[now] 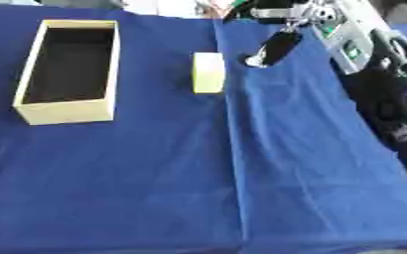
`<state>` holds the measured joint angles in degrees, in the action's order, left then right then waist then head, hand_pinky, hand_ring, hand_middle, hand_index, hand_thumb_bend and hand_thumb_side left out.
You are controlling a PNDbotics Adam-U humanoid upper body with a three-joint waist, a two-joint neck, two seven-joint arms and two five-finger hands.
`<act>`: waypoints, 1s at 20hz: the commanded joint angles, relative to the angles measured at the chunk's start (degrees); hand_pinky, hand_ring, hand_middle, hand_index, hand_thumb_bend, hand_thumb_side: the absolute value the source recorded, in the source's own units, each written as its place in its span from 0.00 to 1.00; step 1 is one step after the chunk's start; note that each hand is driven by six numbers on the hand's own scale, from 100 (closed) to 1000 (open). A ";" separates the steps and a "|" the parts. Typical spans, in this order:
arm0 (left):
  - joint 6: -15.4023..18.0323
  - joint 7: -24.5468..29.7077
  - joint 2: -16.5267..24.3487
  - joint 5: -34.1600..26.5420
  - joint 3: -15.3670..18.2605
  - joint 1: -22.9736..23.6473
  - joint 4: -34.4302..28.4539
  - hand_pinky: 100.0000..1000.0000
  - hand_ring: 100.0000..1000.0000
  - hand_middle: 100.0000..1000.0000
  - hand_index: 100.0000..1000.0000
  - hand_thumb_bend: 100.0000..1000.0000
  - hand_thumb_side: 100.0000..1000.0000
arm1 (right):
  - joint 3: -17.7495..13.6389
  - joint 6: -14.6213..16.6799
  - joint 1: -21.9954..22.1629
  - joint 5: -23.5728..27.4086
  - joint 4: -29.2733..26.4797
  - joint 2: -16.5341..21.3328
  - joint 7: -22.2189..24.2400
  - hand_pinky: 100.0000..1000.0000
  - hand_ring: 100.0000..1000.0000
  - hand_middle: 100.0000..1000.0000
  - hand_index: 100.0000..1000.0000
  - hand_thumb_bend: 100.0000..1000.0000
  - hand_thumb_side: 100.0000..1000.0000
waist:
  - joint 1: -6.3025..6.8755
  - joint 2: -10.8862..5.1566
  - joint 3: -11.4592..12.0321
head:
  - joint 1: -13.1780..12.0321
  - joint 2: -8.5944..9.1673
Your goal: Pick up objects on the table and place them in the box.
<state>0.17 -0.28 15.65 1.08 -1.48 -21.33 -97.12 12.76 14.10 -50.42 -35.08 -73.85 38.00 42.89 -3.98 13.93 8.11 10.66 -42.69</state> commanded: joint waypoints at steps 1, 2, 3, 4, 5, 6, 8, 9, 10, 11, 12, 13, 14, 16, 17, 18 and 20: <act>0.00 0.06 0.96 -0.05 0.36 -0.60 -0.57 0.29 0.52 0.29 0.43 0.00 0.16 | -0.33 -0.01 -1.21 0.69 -0.69 1.03 0.34 0.94 1.00 0.98 1.00 0.12 0.27 | 0.20 -1.21 -0.04 | 0.08 -0.11; 0.00 0.04 0.98 -0.06 0.39 -0.61 -0.58 0.29 0.52 0.29 0.43 0.00 0.16 | -0.36 -0.06 -1.22 0.71 -0.64 1.01 0.34 0.94 1.00 0.98 1.00 0.12 0.27 | 0.19 -1.20 -0.01 | 0.08 -0.11; -0.02 0.03 1.00 -0.06 0.38 -0.62 -0.56 0.29 0.52 0.29 0.43 0.00 0.16 | -0.35 -0.06 -1.23 0.75 -0.59 0.97 0.38 0.94 1.00 0.98 1.00 0.14 0.28 | 0.19 -1.19 0.01 | 0.07 -0.11; -0.02 0.04 1.00 -0.05 0.37 -0.61 -0.55 0.29 0.52 0.29 0.43 0.00 0.16 | -0.33 -0.05 -1.24 0.80 -0.54 0.93 0.44 0.94 1.00 0.98 1.00 0.15 0.28 | 0.17 -1.18 0.03 | 0.07 -0.11; -0.01 0.06 1.01 -0.04 0.35 -0.61 -0.55 0.29 0.52 0.29 0.43 0.00 0.16 | -0.31 -0.03 -1.25 0.89 -0.49 0.88 0.52 0.94 1.00 0.97 1.00 0.15 0.28 | 0.13 -1.18 0.05 | 0.14 -0.14; -0.02 0.07 1.00 -0.03 0.35 -0.62 -0.54 0.29 0.52 0.29 0.43 0.00 0.16 | -0.28 -0.01 -1.29 0.99 -0.45 0.83 0.60 0.94 1.00 0.97 1.00 0.15 0.28 | 0.11 -1.17 0.04 | 0.15 -0.17; -0.02 0.10 0.97 -0.04 0.32 -0.61 -0.53 0.29 0.52 0.29 0.43 0.00 0.16 | -0.27 -0.03 -1.35 1.26 -0.33 0.68 0.69 0.94 1.00 0.97 1.00 0.14 0.27 | 0.08 -1.18 -0.01 | 0.13 -0.23; -0.02 0.14 0.98 -0.02 0.29 -0.61 -0.52 0.29 0.52 0.29 0.43 0.00 0.16 | -0.27 -0.06 -1.38 1.41 -0.21 0.60 0.75 0.93 1.00 0.97 1.00 0.13 0.25 | 0.08 -1.20 -0.05 | 0.15 -0.26; -0.01 0.17 0.98 -0.02 0.30 -0.60 -0.53 0.29 0.52 0.29 0.43 0.00 0.16 | -0.25 -0.12 -1.46 1.69 0.07 0.47 0.88 0.93 1.00 0.97 1.00 0.12 0.25 | 0.08 -1.21 -0.06 | 0.14 -0.23; -0.01 0.17 1.00 -0.03 0.32 -0.61 -0.53 0.29 0.52 0.29 0.43 0.00 0.16 | -0.27 -0.21 -1.54 2.21 0.45 0.25 1.02 0.93 1.00 0.97 1.00 0.09 0.22 | 0.09 -1.20 -0.06 | 0.19 -0.17; -0.04 0.16 1.02 -0.04 0.33 -0.63 -0.51 0.29 0.52 0.29 0.43 0.00 0.16 | -0.33 -0.36 -1.68 3.20 1.07 -0.05 1.23 0.93 1.00 0.97 1.00 0.09 0.22 | 0.09 -1.20 -0.07 | 0.25 -0.12; -0.05 0.18 1.01 -0.06 0.31 -0.63 -0.50 0.29 0.52 0.29 0.43 0.00 0.16 | -0.39 -0.57 -1.85 4.32 1.80 -0.41 1.51 0.92 1.00 0.97 1.00 0.07 0.23 | 0.10 -1.20 -0.05 | 0.28 -0.15; -0.06 0.25 0.99 -0.08 0.28 -0.62 -0.49 0.29 0.52 0.29 0.43 0.00 0.16 | -0.42 -0.82 -2.10 5.49 2.64 -0.79 1.89 0.92 1.00 0.97 1.00 0.07 0.23 | 0.09 -1.21 -0.04 | 0.31 -0.21; -0.11 0.38 0.97 -0.05 0.24 -0.59 -0.45 0.29 0.52 0.29 0.43 0.00 0.16 | -0.29 -1.17 -2.70 6.96 3.99 -1.40 2.74 0.92 1.00 0.97 1.00 0.08 0.25 | 0.08 -1.21 -0.01 | 0.38 -0.12; -0.13 0.41 0.97 -0.04 0.24 -0.59 -0.44 0.29 0.52 0.29 0.43 0.00 0.16 | -0.23 -1.25 -2.94 7.34 4.42 -1.63 3.04 0.92 1.00 0.97 1.00 0.08 0.27 | 0.07 -1.21 -0.01 | 0.41 -0.06; -0.13 0.41 0.98 -0.03 0.25 -0.63 -0.45 0.29 0.52 0.29 0.43 0.00 0.16 | -0.15 -1.34 -3.25 7.64 4.92 -2.02 3.29 0.92 1.00 0.97 1.00 0.08 0.28 | 0.06 -1.19 0.00 | 0.45 -0.01; -0.14 0.44 0.95 -0.05 0.21 -0.65 -0.45 0.29 0.52 0.29 0.43 0.00 0.16 | -0.01 -1.45 -3.82 8.03 5.90 -2.86 3.55 0.92 1.00 0.97 1.00 0.08 0.30 | 0.04 -1.18 0.05 | 0.50 -0.05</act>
<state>-0.04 0.01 15.65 1.08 -1.49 -21.34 -96.83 13.10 12.73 -52.87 -27.90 -68.13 34.43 46.15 -4.15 13.93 8.17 10.97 -42.70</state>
